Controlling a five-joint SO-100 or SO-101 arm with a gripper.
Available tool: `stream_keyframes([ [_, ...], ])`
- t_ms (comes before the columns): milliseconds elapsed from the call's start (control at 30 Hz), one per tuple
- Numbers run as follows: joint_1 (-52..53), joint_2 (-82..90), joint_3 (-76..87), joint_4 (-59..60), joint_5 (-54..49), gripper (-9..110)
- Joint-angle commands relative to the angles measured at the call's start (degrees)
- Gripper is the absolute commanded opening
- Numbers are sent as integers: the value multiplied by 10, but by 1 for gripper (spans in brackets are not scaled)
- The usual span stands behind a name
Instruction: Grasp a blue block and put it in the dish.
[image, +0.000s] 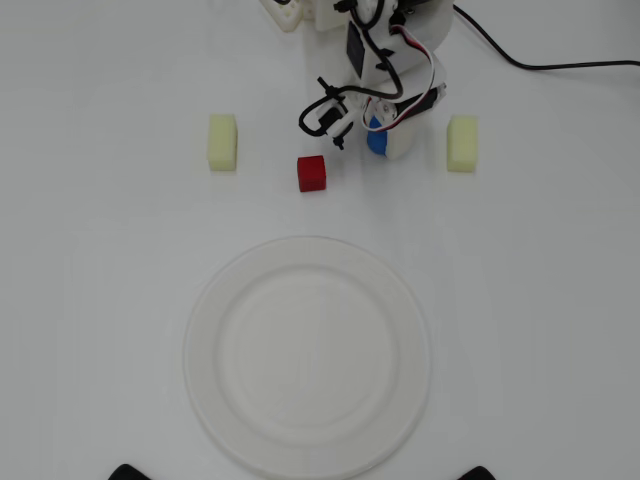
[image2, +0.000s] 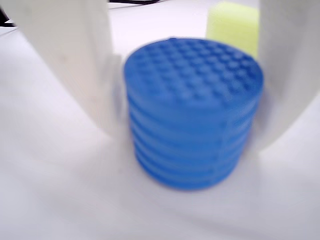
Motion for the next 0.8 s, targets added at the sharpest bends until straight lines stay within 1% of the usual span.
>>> stream_keyframes([
  [0,4,52,-13,4,-3,0],
  [67,17,102,-11,10,-11,0],
  [200,66,257,14,-4,-40,0],
  [333,135,437,105,-112,-105,0],
  [433,192,489,129,-146,-120,0],
  [500,225,490,139,-181,-116,0],
  [567,244,453,131,-214,-105,0],
  [767,262,187,-54,-217,-17,0],
])
